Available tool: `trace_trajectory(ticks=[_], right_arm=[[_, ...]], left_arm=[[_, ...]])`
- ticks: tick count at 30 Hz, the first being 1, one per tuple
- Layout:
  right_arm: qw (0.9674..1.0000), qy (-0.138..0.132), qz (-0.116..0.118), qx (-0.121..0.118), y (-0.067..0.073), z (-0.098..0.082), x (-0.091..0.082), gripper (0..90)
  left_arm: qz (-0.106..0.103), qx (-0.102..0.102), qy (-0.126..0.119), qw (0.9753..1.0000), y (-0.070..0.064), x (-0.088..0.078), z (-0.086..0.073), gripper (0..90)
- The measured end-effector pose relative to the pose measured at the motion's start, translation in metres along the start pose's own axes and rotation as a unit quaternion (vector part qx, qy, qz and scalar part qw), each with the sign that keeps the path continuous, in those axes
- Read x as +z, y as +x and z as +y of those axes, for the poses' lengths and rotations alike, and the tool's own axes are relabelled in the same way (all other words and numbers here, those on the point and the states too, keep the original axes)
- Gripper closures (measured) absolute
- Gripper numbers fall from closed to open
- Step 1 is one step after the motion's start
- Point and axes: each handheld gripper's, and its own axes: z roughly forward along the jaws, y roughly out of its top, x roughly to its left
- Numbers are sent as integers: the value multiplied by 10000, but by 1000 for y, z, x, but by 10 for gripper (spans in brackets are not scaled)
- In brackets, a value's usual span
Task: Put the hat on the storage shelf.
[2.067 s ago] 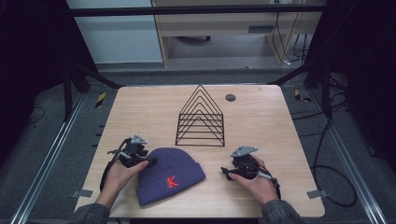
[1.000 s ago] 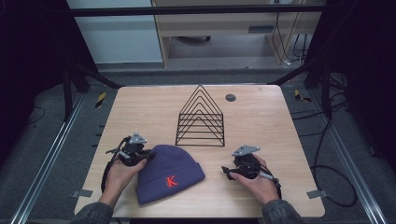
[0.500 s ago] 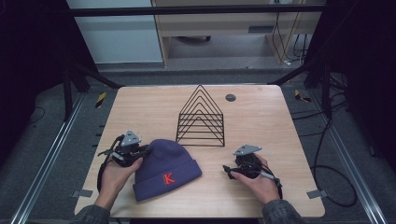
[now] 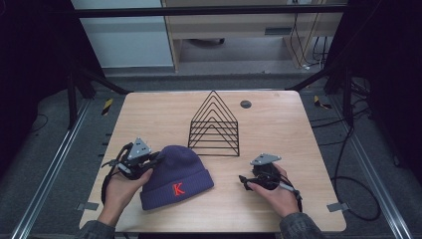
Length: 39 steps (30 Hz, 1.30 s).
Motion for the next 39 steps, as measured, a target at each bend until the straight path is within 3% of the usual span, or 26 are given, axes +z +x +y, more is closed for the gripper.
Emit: trace_trajectory(ticks=[17,23,29,33,35,39], right_arm=[[10000,-64,15,58,-1,0,-1,272],[9999,-128,-3,53,0,1,-4,267],[9998,-193,-55,10,3,3,-7,262],[9994,-337,10,-84,11,13,-12,257],[9989,-392,34,-267,17,22,-16,258],[9976,-549,113,-407,28,39,-23,278]], left_arm=[[57,376,-136,9992,2,-27,37,806],[117,621,-275,9976,2,-45,53,806],[173,715,-374,9966,5,-63,67,806],[226,721,-512,9958,13,-75,77,806],[273,787,-560,9949,16,-81,84,806],[330,881,-688,9932,20,-94,99,806]])
